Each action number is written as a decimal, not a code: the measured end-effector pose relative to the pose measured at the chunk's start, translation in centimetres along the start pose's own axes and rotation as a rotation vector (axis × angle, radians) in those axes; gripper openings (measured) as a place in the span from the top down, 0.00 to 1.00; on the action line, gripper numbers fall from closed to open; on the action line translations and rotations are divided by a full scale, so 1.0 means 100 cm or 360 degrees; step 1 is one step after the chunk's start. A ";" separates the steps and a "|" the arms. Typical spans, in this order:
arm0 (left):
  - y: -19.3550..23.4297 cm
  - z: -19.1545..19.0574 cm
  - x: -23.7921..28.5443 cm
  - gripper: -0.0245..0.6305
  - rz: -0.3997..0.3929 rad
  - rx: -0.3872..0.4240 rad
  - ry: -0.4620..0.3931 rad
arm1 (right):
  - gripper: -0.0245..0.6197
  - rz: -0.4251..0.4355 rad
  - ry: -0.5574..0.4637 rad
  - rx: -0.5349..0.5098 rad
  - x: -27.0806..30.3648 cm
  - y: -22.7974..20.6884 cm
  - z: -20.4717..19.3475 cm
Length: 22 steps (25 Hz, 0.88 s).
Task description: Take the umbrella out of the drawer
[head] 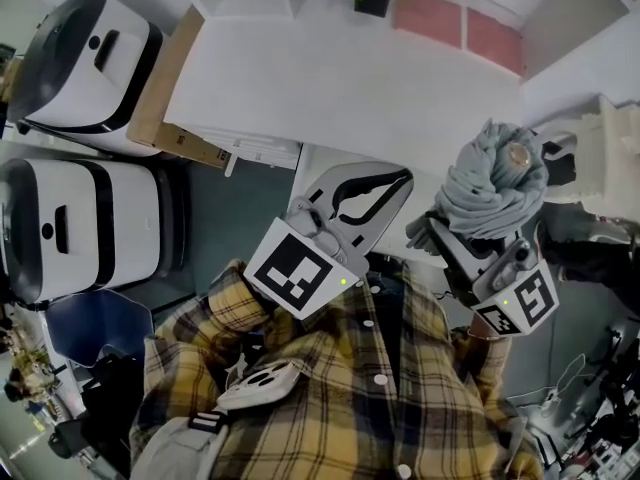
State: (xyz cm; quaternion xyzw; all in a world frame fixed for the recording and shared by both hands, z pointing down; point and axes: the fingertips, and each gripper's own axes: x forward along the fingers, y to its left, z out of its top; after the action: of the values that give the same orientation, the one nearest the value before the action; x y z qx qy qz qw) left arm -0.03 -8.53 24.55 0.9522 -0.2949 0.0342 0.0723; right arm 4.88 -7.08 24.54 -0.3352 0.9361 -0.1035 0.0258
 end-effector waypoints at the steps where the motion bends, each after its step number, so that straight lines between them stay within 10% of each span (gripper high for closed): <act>1: 0.002 0.001 -0.001 0.93 0.0004 0.0001 -0.0003 | 0.49 -0.0005 -0.0001 0.0002 0.000 0.000 0.000; 22: -0.001 -0.004 -0.001 0.93 -0.0025 0.0029 0.0029 | 0.49 0.0006 -0.0012 0.0014 0.000 0.004 -0.004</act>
State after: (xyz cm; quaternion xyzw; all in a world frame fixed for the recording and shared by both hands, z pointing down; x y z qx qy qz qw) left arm -0.08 -8.28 24.91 0.9547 -0.2865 0.0449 0.0665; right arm 4.56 -6.73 24.88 -0.3338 0.9361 -0.1061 0.0310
